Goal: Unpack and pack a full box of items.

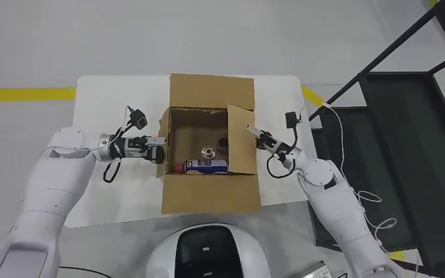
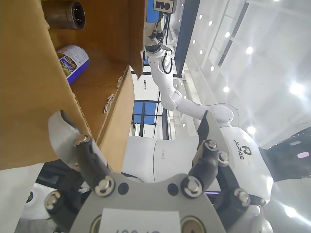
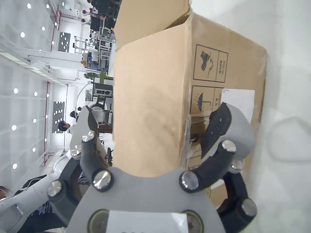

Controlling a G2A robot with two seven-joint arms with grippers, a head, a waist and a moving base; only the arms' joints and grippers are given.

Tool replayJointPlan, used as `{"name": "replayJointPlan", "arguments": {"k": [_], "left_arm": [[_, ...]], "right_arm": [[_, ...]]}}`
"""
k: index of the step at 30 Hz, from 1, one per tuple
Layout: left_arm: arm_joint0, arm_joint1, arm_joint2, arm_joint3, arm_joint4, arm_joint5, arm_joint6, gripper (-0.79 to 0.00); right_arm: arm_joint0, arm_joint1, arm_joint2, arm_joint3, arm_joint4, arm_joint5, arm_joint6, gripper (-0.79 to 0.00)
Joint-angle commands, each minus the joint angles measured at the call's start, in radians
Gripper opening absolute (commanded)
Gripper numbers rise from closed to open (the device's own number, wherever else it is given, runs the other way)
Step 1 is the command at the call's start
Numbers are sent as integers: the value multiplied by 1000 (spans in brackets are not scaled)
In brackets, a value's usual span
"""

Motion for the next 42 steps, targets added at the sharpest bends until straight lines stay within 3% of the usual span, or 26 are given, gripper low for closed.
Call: {"name": "replayJointPlan", "arguments": {"k": [1, 8, 18, 29, 35, 42], "left_arm": [[-11, -6, 15, 10, -18, 5, 0, 0], [-43, -15, 37, 56, -19, -17, 4, 0], [-86, -12, 3, 86, -16, -66, 52, 0], [-111, -3, -52, -71, -91, -78, 64, 0], [-153, -47, 42, -92, -88, -109, 166, 0], [-212, -123, 177, 11, -74, -153, 333, 0]], "right_arm": [[41, -4, -15, 36, -2, -26, -1, 0], [122, -10, -37, 107, -42, -44, -12, 0], [-1, 10, 40, -47, -81, -11, -25, 0], [-146, 35, 163, -288, -35, -32, 45, 0], [-205, 47, 225, -366, 59, -47, 132, 0], [-255, 53, 263, -395, 96, -47, 154, 0]]}}
